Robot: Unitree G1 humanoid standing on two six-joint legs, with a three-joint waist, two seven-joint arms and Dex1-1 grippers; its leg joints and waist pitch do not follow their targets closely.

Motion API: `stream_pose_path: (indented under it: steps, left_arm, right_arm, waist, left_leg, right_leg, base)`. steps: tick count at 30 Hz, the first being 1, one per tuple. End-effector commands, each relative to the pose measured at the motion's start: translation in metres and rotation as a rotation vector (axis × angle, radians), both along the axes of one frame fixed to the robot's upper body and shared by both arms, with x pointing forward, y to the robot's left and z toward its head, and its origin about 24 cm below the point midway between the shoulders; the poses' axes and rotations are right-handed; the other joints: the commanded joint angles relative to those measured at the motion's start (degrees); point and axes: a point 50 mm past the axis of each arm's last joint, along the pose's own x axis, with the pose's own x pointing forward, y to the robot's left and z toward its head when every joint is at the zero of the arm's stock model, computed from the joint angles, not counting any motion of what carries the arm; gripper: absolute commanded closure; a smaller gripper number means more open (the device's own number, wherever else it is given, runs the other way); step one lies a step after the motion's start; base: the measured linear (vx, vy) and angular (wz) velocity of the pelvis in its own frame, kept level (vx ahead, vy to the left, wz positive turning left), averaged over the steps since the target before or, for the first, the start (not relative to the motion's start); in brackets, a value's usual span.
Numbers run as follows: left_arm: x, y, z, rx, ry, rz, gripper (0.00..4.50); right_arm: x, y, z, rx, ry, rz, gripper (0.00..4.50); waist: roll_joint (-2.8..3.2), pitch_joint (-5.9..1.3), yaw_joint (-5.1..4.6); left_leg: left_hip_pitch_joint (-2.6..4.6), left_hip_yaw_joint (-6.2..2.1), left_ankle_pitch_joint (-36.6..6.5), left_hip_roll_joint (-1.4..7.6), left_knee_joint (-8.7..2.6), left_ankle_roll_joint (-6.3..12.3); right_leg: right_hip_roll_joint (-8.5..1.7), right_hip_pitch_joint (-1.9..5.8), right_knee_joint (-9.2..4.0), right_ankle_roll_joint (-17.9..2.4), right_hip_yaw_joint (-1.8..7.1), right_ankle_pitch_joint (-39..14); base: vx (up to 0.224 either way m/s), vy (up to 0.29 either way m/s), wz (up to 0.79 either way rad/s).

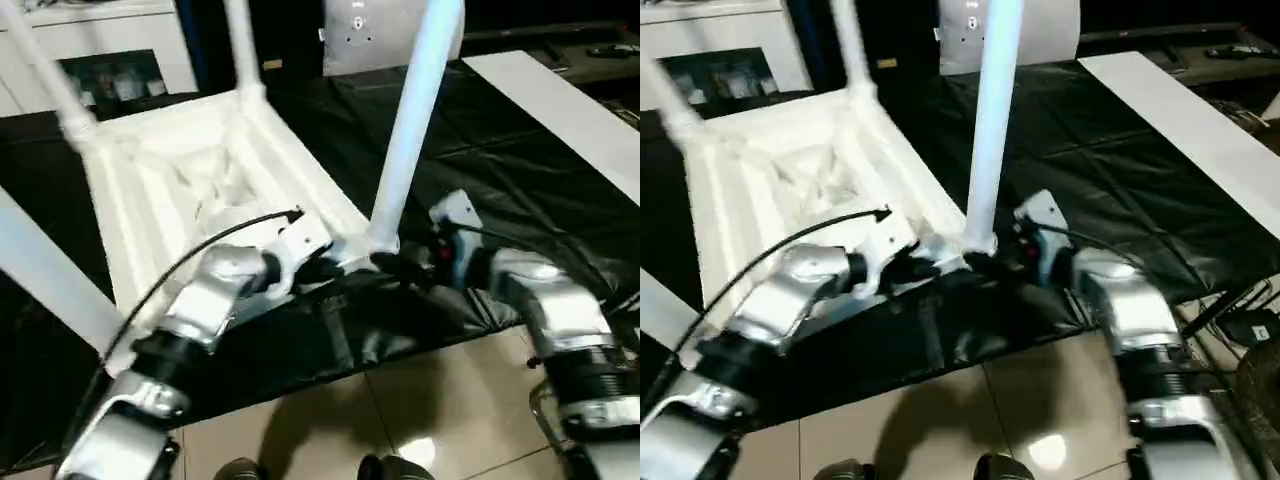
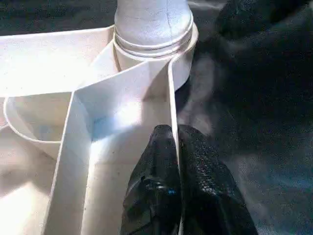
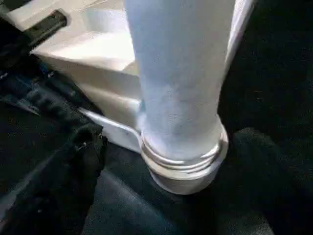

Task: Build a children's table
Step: Rotate leg to tighten

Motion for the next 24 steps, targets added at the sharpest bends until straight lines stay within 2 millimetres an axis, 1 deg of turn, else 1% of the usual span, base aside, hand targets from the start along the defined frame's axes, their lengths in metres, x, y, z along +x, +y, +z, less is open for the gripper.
stream_pose_path:
  steps: [1,2,4,6,8,9,10,12,13,16,19,21,22,24]
  left_arm:
    - [-0.016,-0.003,-0.005,0.022,0.039,-0.2,4.5]
    - [-0.018,-0.001,-0.005,0.025,0.046,-0.241,4.5]
    - [-0.02,0.003,-0.005,0.048,0.049,-0.272,4.5]
    - [-0.022,0.005,-0.005,0.054,0.055,-0.301,4.5]
    - [-0.024,0.007,-0.005,0.064,0.062,-0.35,4.5]
    - [-0.025,0.009,-0.004,0.068,0.065,-0.375,4.5]
    - [-0.026,0.01,-0.004,0.071,0.069,-0.391,4.5]
    - [-0.025,0.013,-0.002,0.08,0.066,-0.411,4.5]
    - [-0.025,0.013,-0.002,0.081,0.066,-0.411,4.5]
    - [-0.026,0.018,-0.001,0.093,0.074,-0.443,4.5]
    - [-0.025,0.02,-0.001,0.111,0.074,-0.466,4.5]
    - [-0.024,0.021,0.0,0.115,0.075,-0.471,4.5]
    - [-0.024,0.021,0.0,0.117,0.074,-0.473,4.5]
    - [-0.023,0.022,0.0,0.118,0.072,-0.476,4.5]
  right_arm:
    - [-0.006,-0.01,0.01,-0.038,-0.023,0.122,0.01]
    - [-0.008,-0.012,0.011,-0.052,-0.023,0.155,0.01]
    - [-0.011,-0.016,0.016,-0.047,-0.027,0.226,0.01]
    - [-0.012,-0.017,0.018,-0.045,-0.029,0.257,0.01]
    - [-0.013,-0.017,0.019,-0.05,-0.033,0.306,0.01]
    - [-0.013,-0.017,0.019,-0.048,-0.029,0.325,0.01]
    - [-0.013,-0.017,0.019,-0.047,-0.029,0.347,0.01]
    - [-0.016,-0.013,0.018,-0.025,0.004,0.412,0.28]
    - [-0.016,-0.013,0.018,-0.025,0.005,0.413,0.28]
    - [-0.018,-0.01,0.016,-0.009,0.019,0.464,0.61]
    - [-0.019,-0.004,0.011,0.005,0.035,0.513,0.73]
    - [-0.02,-0.003,0.01,0.008,0.038,0.525,0.93]
    - [-0.02,-0.002,0.009,0.015,0.043,0.534,1.05]
    - [-0.02,0.0,0.009,0.028,0.051,0.545,1.19]
  waist:
    - [-0.29,-4.42,0.06]
    - [-0.21,-4.56,0.41]
    - [-0.19,-4.52,0.55]
    - [-0.15,-4.44,0.76]
    - [-0.13,-4.5,0.94]
    - [-0.18,-4.56,0.92]
    - [-0.1,-4.51,1.03]
    - [-0.16,-4.64,1.37]
    - [-0.18,-4.69,1.5]
    - [-0.15,-4.75,1.95]
    - [-0.13,-4.8,2.0]
    - [-0.05,-4.88,2.05]
    - [-0.15,-4.94,2.03]
    - [-0.14,-4.96,2.09]
  left_leg:
    - [-0.43,0.01,-2.68,2.01,-3.44,7.48]
    - [-0.4,-0.03,-1.89,2.0,-3.31,8.07]
    - [-0.46,0.1,-0.94,2.11,-3.21,9.1]
    - [-0.5,0.16,-1.32,2.13,-3.19,9.55]
    - [-0.41,0.06,-2.33,2.27,-3.26,8.93]
    - [-0.38,0.11,-2.47,2.33,-3.28,8.77]
    - [-0.35,0.09,-2.4,2.38,-3.31,8.47]
    - [-0.35,0.13,-2.09,2.39,-3.25,8.51]
    - [-0.35,0.15,-1.95,2.32,-3.18,8.6]
    - [-0.25,0.16,-1.61,2.43,-3.2,8.49]
    - [-0.31,0.13,-2.0,2.43,-3.21,7.86]
    - [-0.35,0.1,-2.0,2.39,-3.19,7.62]
    - [-0.37,0.11,-1.77,2.4,-3.17,7.54]
    - [-0.34,0.13,-1.63,2.35,-3.14,7.51]
  right_leg:
    - [-3.51,4.14,-4.25,-12.96,3.73,-10.78]
    - [-3.49,4.16,-4.03,-13.4,3.67,-9.26]
    - [-3.4,4.04,-3.67,-14.35,3.74,-6.75]
    - [-3.46,4.02,-3.71,-14.72,3.67,-7.11]
    - [-3.59,4.0,-3.85,-14.6,3.55,-9.26]
    - [-3.59,4.03,-3.85,-14.59,3.6,-9.44]
    - [-3.58,3.98,-3.82,-14.66,3.64,-9.47]
    - [-3.58,4.04,-3.63,-15.01,3.68,-8.45]
    - [-3.57,4.06,-3.6,-15.01,3.68,-8.3]
    - [-3.6,3.97,-3.52,-14.91,3.71,-8.24]
    - [-3.65,4.0,-3.5,-15.02,3.66,-8.63]
    - [-3.63,4.06,-3.42,-15.03,3.66,-8.33]
    - [-3.64,4.11,-3.37,-15.06,3.69,-7.89]
    - [-3.62,4.11,-3.37,-15.06,3.7,-7.82]
  base:
    - [0.0,0.0,0.0]
    - [0.0,0.0,0.0]
    - [0.0,0.0,0.0]
    - [0.0,0.0,0.0]
    - [0.0,0.0,0.0]
    - [0.0,0.0,0.0]
    - [0.0,0.0,0.0]
    - [0.0,0.0,0.0]
    - [0.0,0.0,0.0]
    - [0.0,0.0,0.0]
    - [0.0,0.0,0.0]
    - [0.0,0.0,0.0]
    - [0.0,0.0,0.0]
    - [0.0,0.0,0.0]
